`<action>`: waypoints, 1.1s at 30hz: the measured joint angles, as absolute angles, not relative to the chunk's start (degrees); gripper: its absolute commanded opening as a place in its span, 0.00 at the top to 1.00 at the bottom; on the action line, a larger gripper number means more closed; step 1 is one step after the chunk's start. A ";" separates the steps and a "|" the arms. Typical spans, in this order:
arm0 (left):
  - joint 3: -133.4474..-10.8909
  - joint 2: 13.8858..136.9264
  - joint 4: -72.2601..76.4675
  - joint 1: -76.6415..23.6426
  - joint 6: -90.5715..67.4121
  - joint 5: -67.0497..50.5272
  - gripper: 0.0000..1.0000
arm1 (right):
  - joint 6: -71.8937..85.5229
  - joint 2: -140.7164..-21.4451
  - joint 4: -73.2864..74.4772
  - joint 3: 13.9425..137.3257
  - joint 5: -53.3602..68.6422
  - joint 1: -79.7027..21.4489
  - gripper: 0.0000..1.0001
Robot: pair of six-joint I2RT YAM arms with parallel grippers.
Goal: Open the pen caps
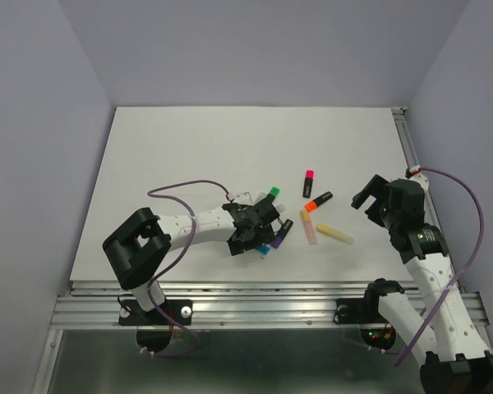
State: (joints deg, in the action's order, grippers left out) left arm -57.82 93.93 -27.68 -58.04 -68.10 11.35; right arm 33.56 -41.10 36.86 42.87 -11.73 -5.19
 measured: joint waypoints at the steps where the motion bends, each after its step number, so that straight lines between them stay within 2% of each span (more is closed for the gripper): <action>1: -58.02 94.41 -27.75 -58.04 -68.20 11.27 0.08 | 33.65 -41.12 36.84 42.78 -11.70 -5.19 0.00; 19: -60.38 98.19 -31.09 -55.40 -69.54 10.68 0.15 | 33.87 -42.02 36.86 42.26 -9.82 -5.19 0.00; 27: -59.66 98.02 -30.72 -53.19 -69.45 10.50 0.30 | 33.87 -42.02 36.86 42.26 -9.15 -5.19 0.00; 33: -59.48 97.97 -30.79 -52.86 -68.93 10.52 0.36 | 33.87 -42.02 36.84 42.26 -9.17 -5.19 0.00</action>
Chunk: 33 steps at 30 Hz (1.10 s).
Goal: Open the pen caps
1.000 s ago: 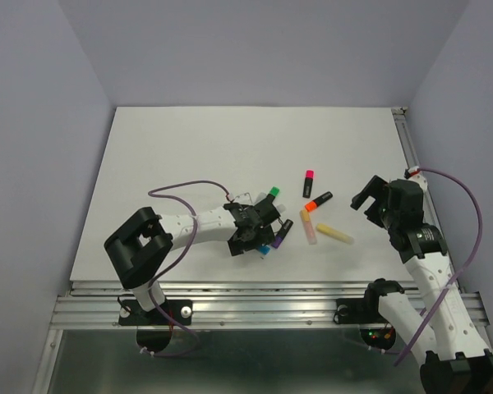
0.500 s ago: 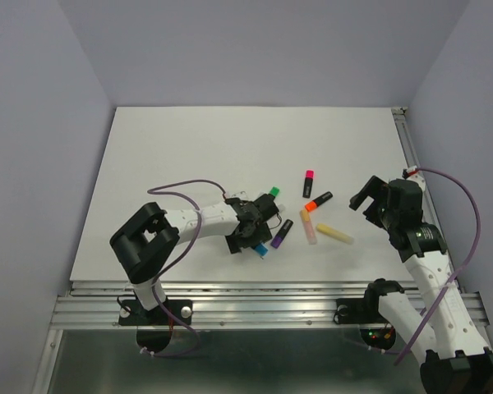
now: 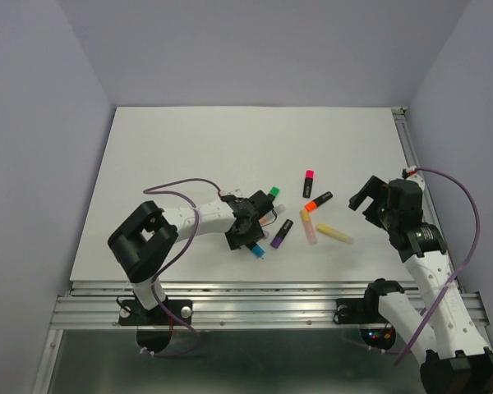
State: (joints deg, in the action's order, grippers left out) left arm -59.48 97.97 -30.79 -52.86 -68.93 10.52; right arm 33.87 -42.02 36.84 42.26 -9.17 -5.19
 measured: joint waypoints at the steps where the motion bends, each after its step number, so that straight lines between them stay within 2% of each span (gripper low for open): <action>1: -59.48 98.00 -30.85 -52.86 -68.73 10.55 0.36 | 33.87 -42.02 36.84 42.26 -9.15 -5.19 0.00; 12: -60.16 98.85 -31.94 -52.77 -68.40 11.00 0.41 | 33.87 -41.58 36.84 42.26 -9.02 -5.19 0.00; 20: -61.23 100.12 -33.50 -51.48 -67.59 11.16 0.56 | 33.87 -41.23 36.82 42.26 -8.54 -5.19 0.00; 26: -60.31 100.05 -33.04 -51.35 -67.00 11.05 0.56 | 33.87 -41.21 36.84 42.26 -8.51 -5.19 0.00; 27: -60.05 100.05 -32.80 -51.33 -66.92 11.00 0.60 | 33.87 -41.21 36.84 42.26 -8.51 -5.19 0.00; 29: -59.57 99.98 -32.25 -51.27 -66.70 10.85 0.77 | 33.87 -41.21 36.84 42.24 -8.51 -5.19 0.00; 30: -59.44 99.98 -32.08 -51.24 -66.46 10.81 0.83 | 33.87 -41.21 36.82 42.24 -8.51 -5.19 0.00; 33: -59.37 99.96 -32.01 -51.24 -66.24 10.81 0.95 | 33.87 -41.21 36.82 42.24 -8.43 -5.19 0.00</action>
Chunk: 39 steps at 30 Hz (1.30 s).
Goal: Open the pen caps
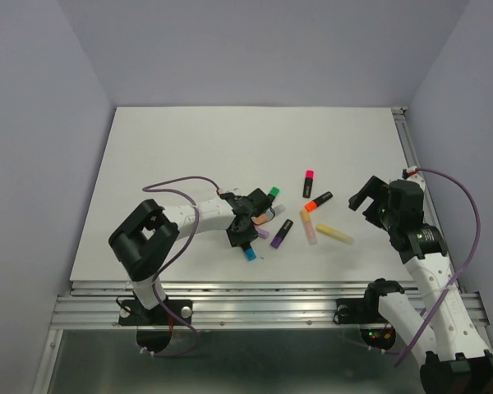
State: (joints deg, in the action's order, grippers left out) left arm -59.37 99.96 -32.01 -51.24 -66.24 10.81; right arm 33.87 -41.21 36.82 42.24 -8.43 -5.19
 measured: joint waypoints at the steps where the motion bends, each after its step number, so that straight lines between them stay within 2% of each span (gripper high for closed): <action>1: -59.37 99.72 -32.01 -51.24 -66.26 10.81 0.99 | 33.85 -41.21 36.82 42.24 -8.29 -5.19 0.00; 10: -55.44 94.74 -31.16 -50.19 -66.87 14.06 1.00 | 32.49 -39.48 34.74 40.64 -2.22 -5.19 0.00; 15: -53.91 89.10 -34.48 -49.76 -66.74 18.55 1.00 | 30.65 -37.08 31.27 38.30 5.91 -5.19 0.00; 18: -53.98 81.62 -34.37 -49.76 -66.24 21.37 1.00 | 30.39 -36.36 27.11 35.20 12.05 -5.19 0.00; 25: -55.61 69.95 -29.89 -49.76 -62.59 26.50 1.00 | 30.68 -40.60 18.55 31.79 27.62 -6.11 0.00; 29: -57.60 70.06 -26.61 -49.76 -60.14 26.98 1.00 | 31.55 -42.98 12.91 31.66 30.68 -12.49 0.00; 35: -60.84 73.58 -22.92 -49.76 -57.74 24.86 1.00 | 32.29 -52.29 2.96 31.81 25.54 -32.12 0.00; 39: -60.77 73.97 -21.06 -49.76 -57.23 21.50 1.00 | 32.36 -59.61 -1.76 32.56 23.46 -36.71 0.00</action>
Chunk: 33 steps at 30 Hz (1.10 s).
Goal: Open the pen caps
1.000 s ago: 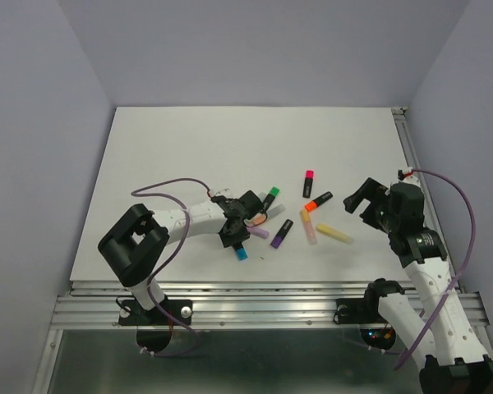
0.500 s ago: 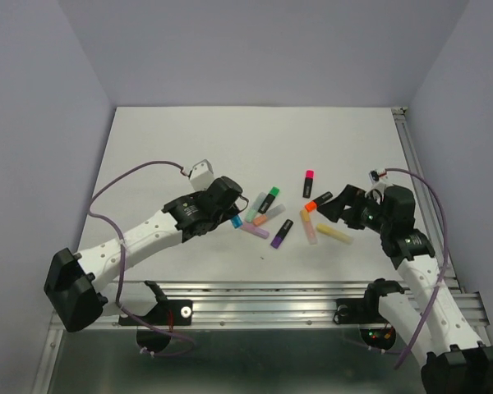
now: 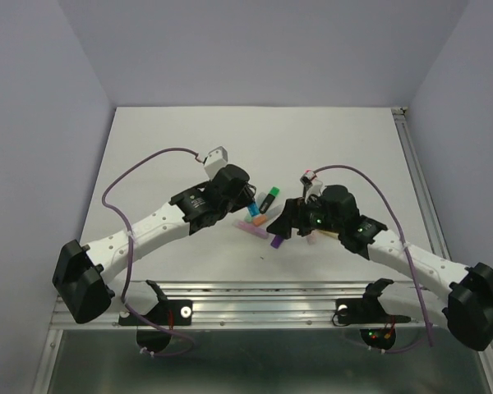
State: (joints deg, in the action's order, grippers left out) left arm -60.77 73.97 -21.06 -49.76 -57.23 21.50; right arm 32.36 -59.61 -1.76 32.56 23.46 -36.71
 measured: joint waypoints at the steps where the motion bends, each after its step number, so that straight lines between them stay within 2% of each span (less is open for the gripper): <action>1: -60.77 73.97 -20.43 -49.78 -57.23 20.91 1.00 | 32.34 -61.32 -2.52 33.21 22.50 -37.36 0.00; 13: -60.25 73.97 -17.32 -49.82 -57.98 17.52 1.00 | 34.92 -70.54 -12.82 37.71 21.21 -39.66 0.00; 18: -60.25 74.06 -17.17 -49.87 -58.74 17.34 1.00 | 36.27 -71.99 -15.16 37.98 21.47 -40.77 0.04; 24: -60.25 74.76 -16.80 -49.93 -59.20 17.08 1.00 | 38.61 -74.56 -18.76 38.74 22.59 -41.36 0.21; 25: -60.25 74.96 -16.75 -49.93 -59.22 17.02 1.00 | 39.00 -75.40 -19.16 39.18 22.74 -41.58 0.28; 28: -60.25 75.26 -16.51 -49.93 -59.27 16.88 1.00 | 39.68 -77.28 -20.53 39.79 23.18 -42.00 0.40; 31: -60.25 75.26 -16.38 -50.06 -59.37 16.88 1.00 | 40.32 -78.00 -21.15 39.81 23.40 -42.30 0.46; 33: -60.25 75.26 -16.19 -50.17 -59.42 16.82 1.00 | 40.66 -78.11 -21.45 39.81 23.38 -42.54 0.57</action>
